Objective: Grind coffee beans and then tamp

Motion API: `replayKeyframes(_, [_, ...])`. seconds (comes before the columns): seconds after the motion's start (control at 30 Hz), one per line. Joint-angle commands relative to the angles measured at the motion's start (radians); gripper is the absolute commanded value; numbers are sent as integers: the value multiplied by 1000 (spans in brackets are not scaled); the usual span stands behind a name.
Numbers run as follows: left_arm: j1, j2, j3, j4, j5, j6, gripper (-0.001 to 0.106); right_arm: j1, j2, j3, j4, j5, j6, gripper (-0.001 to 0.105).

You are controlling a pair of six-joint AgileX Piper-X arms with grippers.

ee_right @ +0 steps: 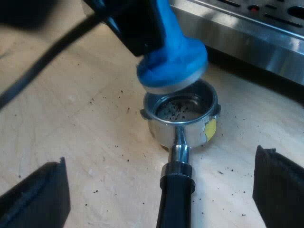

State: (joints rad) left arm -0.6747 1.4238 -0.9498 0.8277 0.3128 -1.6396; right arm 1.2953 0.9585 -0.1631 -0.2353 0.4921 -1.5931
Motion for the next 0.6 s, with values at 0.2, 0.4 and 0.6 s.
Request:
replayKeyframes(0.2, [-5, 17, -9, -32, -13, 1, 0, 1, -1, -3, -8, -2, -1, 79])
replayKeyframes(0.4, [-5, 19, -9, -37, -51, 1, 0, 1, -1, -3, -8, -2, -1, 79])
replayKeyframes(0.6, [-5, 60, -9, -32, -12, -1, 0, 1, -1, -3, -8, -2, -1, 79])
